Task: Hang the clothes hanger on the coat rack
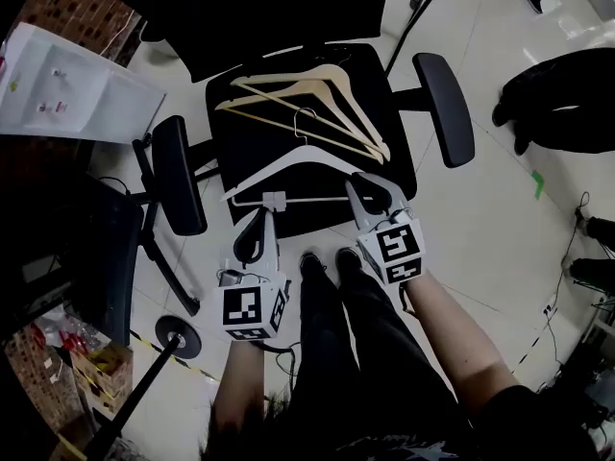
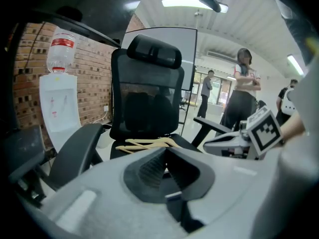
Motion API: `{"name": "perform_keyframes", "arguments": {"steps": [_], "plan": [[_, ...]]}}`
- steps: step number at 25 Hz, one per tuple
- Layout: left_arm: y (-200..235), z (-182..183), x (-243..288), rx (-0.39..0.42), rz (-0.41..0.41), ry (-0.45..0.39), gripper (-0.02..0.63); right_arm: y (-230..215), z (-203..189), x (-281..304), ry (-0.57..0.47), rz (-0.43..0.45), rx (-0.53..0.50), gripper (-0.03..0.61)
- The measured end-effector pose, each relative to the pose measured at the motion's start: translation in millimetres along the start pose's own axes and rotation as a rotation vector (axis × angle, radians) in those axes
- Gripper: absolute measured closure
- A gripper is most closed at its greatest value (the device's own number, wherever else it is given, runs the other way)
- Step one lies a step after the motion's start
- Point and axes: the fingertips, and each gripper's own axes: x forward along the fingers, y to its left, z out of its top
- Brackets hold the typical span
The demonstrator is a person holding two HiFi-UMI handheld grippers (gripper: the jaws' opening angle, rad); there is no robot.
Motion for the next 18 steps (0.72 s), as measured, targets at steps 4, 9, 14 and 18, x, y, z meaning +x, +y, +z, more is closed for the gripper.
{"name": "perform_keyframes", "arguments": {"steps": [4, 9, 14, 18], "plan": [[5.3, -20.5, 12.9, -0.016, -0.007, 0.042, 0.609, 3.7, -23.2, 23.0, 0.074, 0.022, -0.014, 0.485], [14.5, -49.2, 36.7, -0.038, -0.009, 0.099, 0.609, -0.4, -51.9, 51.4, 0.176, 0.031, -0.058, 0.412], [20.2, -74.8, 57.1, -0.024, -0.033, 0.148, 0.609, -2.1, -78.5, 73.6, 0.279, 0.051, -0.110, 0.370], [23.0, -81.8, 66.3, -0.018, -0.043, 0.155, 0.609, -10.5, -94.2, 84.9, 0.367, 0.042, -0.182, 0.367]]}}
